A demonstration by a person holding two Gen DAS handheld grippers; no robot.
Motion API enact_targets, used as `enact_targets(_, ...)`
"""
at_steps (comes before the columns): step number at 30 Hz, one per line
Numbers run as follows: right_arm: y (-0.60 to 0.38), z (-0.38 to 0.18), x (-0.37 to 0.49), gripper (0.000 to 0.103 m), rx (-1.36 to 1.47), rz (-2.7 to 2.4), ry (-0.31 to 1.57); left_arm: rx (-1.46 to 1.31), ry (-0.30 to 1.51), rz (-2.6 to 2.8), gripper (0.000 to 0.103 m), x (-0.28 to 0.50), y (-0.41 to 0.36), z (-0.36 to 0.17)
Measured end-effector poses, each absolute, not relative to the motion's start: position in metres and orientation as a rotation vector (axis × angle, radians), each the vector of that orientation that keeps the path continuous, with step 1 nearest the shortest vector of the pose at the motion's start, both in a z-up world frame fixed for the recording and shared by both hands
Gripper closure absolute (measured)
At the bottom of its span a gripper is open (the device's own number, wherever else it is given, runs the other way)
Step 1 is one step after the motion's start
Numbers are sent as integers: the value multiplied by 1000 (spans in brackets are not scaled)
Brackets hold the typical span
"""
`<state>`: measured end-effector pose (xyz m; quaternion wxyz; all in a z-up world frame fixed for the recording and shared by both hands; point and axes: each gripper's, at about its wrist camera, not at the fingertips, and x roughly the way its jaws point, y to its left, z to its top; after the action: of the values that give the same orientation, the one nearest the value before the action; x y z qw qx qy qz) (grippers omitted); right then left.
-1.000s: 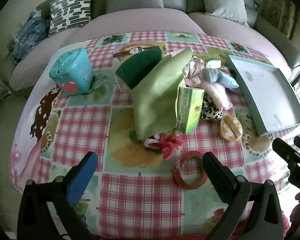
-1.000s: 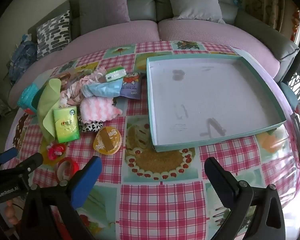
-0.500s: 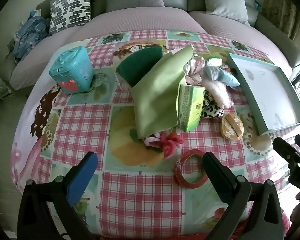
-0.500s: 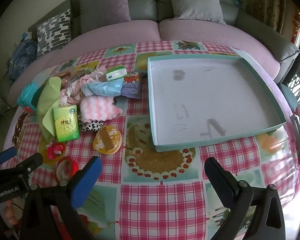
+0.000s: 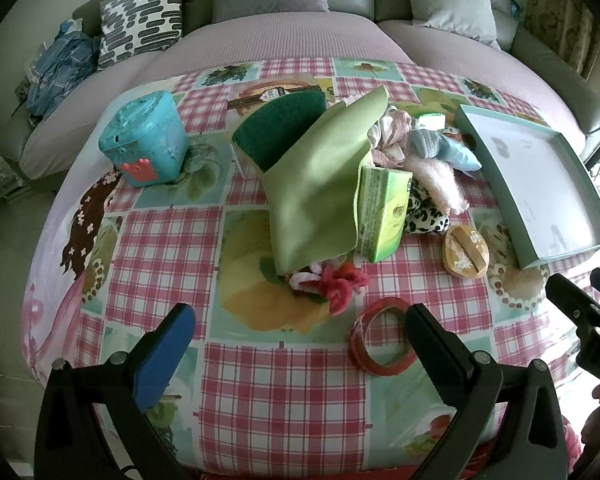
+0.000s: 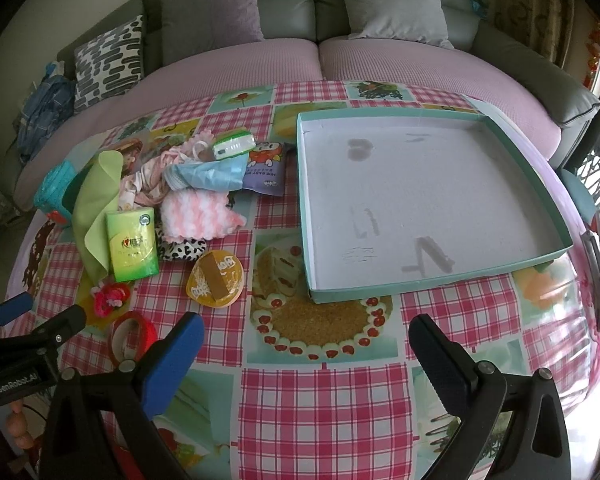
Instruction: Organize soft objects
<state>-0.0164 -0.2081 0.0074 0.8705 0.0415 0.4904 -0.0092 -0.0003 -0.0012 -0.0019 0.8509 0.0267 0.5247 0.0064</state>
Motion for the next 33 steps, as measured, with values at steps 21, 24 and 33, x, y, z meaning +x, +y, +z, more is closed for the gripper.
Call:
enact_targets(21,-207,7,-16,0,84,-20,1026,59,1112,16,0,1,1,-5)
enact_targets(24,-207,7,-16,0,83,-20,1026,59,1113,16,0,1,1,-5)
enact_targets(33,-206,8,-17,0,82,-20,1026,59,1113,17,0,0,1,-5)
